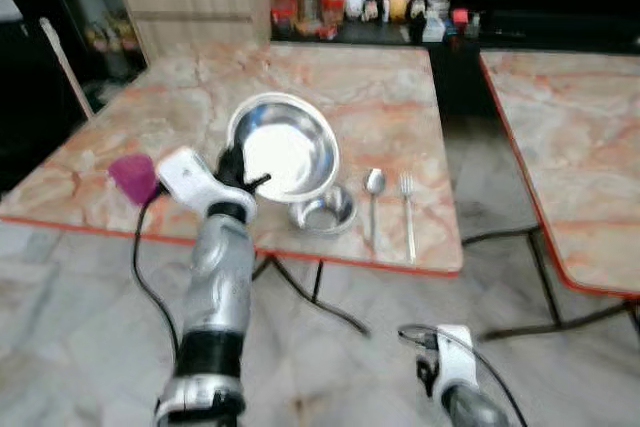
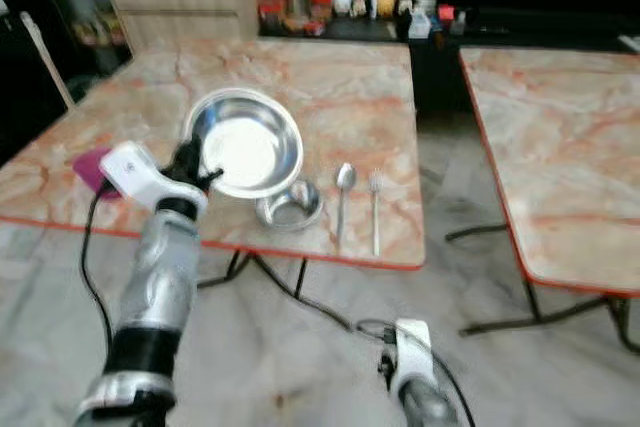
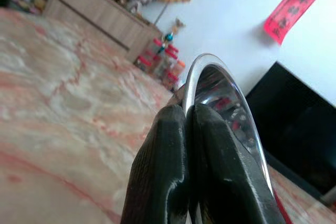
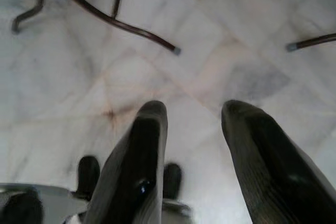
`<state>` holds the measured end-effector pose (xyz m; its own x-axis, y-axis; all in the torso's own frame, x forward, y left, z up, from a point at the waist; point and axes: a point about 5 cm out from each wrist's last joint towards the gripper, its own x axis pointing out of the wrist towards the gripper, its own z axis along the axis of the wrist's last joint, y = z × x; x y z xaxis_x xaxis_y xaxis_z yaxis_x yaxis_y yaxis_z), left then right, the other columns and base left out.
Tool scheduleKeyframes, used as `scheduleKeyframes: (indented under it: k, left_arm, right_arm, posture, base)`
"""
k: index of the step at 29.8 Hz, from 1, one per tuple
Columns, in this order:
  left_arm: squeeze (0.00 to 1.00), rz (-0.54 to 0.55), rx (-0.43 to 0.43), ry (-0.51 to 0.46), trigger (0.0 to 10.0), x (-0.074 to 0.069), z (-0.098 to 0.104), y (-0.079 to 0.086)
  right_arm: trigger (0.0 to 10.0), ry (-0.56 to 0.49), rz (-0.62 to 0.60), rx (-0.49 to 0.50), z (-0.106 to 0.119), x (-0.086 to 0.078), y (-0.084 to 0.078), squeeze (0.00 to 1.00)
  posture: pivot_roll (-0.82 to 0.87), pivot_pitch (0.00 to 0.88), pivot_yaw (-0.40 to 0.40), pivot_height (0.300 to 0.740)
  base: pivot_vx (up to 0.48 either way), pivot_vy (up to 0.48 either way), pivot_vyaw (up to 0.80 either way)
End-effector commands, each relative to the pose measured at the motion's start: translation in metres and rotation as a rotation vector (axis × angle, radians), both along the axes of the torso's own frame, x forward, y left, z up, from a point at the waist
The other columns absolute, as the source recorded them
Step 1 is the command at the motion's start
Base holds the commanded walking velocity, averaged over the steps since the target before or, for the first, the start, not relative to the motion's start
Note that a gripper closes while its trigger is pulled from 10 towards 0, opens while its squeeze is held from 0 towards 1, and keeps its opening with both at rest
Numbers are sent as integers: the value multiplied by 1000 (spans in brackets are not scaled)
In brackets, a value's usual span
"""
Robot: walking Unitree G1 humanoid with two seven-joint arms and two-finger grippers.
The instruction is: Setting the table
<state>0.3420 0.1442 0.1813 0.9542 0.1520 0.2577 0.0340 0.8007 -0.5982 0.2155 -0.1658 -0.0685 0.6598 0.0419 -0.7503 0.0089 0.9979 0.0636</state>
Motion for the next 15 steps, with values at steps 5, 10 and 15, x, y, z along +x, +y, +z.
scheduleKeyframes:
  k: [5,10,15]
  left_arm:
    - [0,-32,-30,-59,10000,0,13,-11]
    - [0,-40,-19,-58,10000,-2,12,-11]
    - [0,-38,-4,-61,10000,-6,11,-10]
  right_arm:
    - [10000,-3,-22,-4,0,-1,-6,0]
    - [10000,0,-29,-2,-1,-3,-5,0]
    - [10000,-2,-27,-1,-1,-4,-4,0]
  posture:
    - [99,0,13,740]
    - [98,0,20,740]
    - [105,0,22,740]
  base:
    - [0,-329,0]
    - [0,-330,0]
    - [0,-329,0]
